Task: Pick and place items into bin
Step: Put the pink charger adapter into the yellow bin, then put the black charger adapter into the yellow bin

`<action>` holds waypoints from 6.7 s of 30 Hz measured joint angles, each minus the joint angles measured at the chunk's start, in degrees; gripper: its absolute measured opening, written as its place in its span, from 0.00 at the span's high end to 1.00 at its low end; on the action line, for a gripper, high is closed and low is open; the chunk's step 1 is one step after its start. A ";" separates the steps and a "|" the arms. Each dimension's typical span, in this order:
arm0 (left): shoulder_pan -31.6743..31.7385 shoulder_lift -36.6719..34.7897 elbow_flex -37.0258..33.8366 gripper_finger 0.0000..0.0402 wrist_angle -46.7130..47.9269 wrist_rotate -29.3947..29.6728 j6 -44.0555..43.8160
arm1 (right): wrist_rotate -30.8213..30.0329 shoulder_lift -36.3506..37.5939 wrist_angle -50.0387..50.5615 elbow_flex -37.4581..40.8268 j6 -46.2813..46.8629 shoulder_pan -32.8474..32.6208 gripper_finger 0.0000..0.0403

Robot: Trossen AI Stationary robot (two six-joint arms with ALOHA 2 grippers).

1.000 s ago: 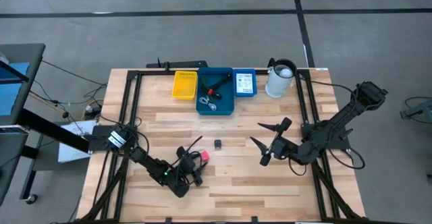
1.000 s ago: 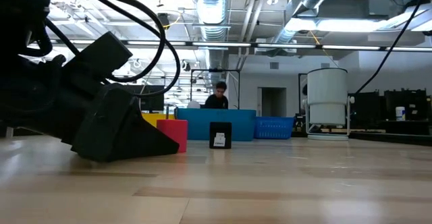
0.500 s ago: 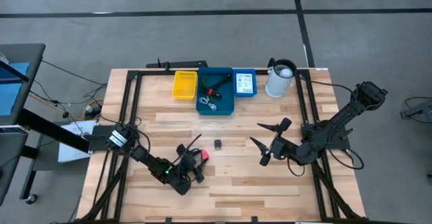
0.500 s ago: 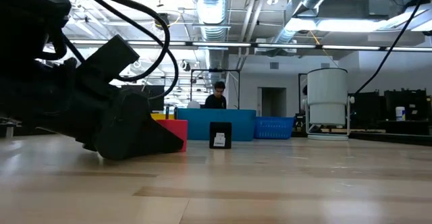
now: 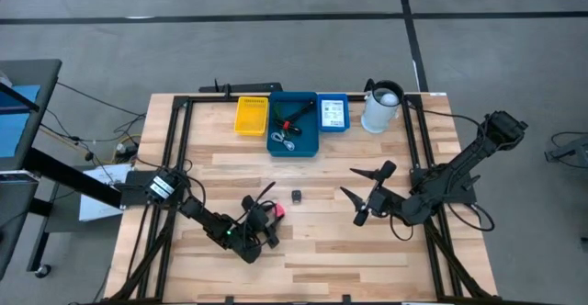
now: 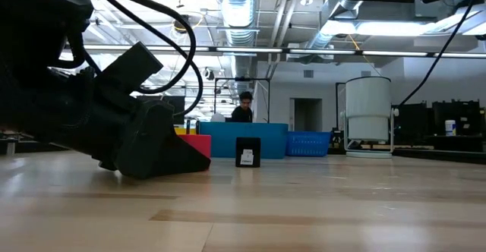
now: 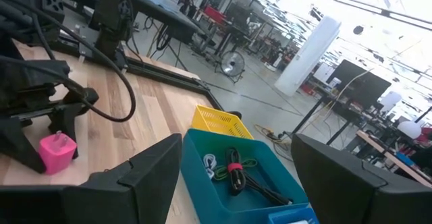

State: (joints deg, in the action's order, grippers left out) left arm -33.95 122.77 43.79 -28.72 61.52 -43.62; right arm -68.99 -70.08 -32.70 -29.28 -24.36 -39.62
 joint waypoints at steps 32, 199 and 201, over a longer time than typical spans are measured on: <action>0.52 -1.53 -0.27 0.60 -3.10 14.49 -0.16 | -0.04 0.00 0.06 0.02 0.00 0.00 0.32; 16.04 -10.27 -23.97 0.48 -38.30 -33.36 25.73 | 4.76 -0.02 7.42 0.04 4.85 -0.42 0.32; 15.98 -6.72 -21.73 0.48 -39.55 -31.74 25.75 | 4.75 -0.02 7.41 0.04 4.66 -0.42 0.32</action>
State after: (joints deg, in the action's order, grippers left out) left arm -17.98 116.05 22.06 -68.26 29.78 -17.87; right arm -64.24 -70.11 -25.29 -29.23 -19.70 -40.03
